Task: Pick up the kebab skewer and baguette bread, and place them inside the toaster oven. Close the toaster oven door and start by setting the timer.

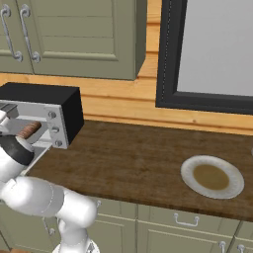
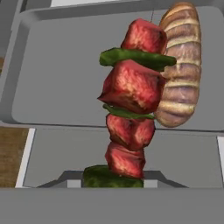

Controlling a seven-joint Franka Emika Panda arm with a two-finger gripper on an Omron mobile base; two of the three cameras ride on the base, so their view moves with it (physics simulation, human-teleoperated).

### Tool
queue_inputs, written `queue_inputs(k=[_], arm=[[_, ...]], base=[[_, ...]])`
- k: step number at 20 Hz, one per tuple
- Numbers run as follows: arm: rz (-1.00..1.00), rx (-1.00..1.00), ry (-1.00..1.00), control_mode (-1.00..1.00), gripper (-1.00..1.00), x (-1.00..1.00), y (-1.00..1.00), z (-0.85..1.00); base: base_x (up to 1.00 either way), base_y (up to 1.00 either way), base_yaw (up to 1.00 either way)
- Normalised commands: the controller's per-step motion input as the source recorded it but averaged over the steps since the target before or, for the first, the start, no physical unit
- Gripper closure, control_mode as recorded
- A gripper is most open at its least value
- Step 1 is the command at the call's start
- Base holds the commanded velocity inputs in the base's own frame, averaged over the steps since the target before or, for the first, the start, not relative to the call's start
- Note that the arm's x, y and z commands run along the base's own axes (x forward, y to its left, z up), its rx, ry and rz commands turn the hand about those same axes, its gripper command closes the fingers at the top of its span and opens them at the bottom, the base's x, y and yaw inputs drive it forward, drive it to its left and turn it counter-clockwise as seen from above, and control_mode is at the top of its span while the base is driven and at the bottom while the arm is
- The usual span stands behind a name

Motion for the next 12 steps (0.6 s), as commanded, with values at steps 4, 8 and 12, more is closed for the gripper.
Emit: queue_inputs(k=[4, 8, 12], arm=[[0.0, 0.0, 0.03, -1.0, 1.0, 0.22, 0.09, -0.16], [0.0, 0.0, 0.01, -1.0, 1.0, 0.25, 0.02, -0.12], [0.0, 0.0, 0.0, -1.0, 1.0, 0.21, 0.09, -0.21]], base=[[0.0, 0.0, 0.0], [0.0, 0.0, 0.0], [0.0, 0.0, 0.0]])
